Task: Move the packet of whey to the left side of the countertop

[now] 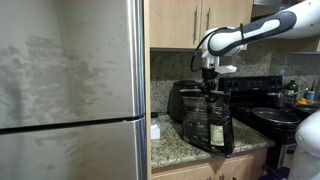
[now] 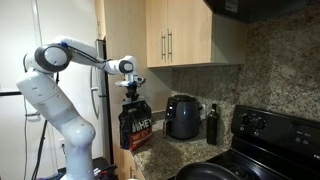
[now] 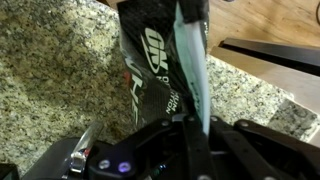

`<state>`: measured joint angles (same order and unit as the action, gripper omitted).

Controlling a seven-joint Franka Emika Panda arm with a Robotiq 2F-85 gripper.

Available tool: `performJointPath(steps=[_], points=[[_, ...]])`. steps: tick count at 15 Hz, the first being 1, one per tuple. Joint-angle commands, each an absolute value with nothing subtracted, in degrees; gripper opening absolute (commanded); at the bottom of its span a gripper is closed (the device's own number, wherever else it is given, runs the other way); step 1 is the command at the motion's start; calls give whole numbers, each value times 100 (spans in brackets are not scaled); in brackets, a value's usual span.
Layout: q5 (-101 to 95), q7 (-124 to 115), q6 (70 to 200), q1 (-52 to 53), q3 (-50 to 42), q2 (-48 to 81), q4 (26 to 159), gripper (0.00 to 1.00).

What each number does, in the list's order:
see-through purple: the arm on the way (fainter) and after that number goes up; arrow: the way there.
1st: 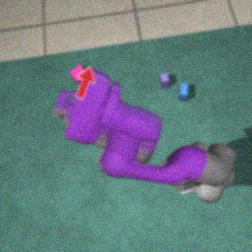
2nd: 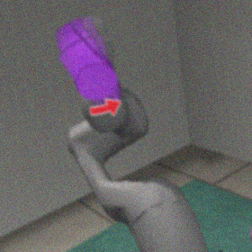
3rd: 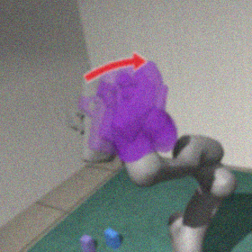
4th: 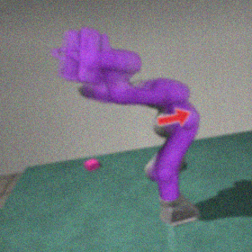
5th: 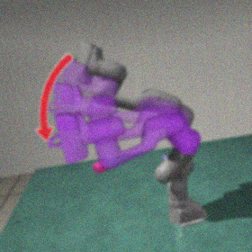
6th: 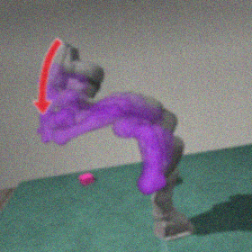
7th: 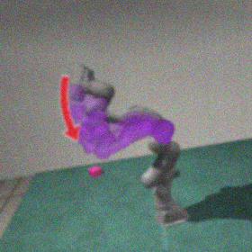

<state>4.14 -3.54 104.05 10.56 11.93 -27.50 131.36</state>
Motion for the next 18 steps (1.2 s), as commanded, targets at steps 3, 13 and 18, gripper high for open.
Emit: performJointPath(steps=[3, 13, 18], points=[[84, -1166, 11203, 813, 1266, -1667, 12297, 0], [-255, -2079, 11803, 1087, 1361, -356, 11238, 2], [10, -1262, 11420, 1278, 1455, -275, 11166, 0]])
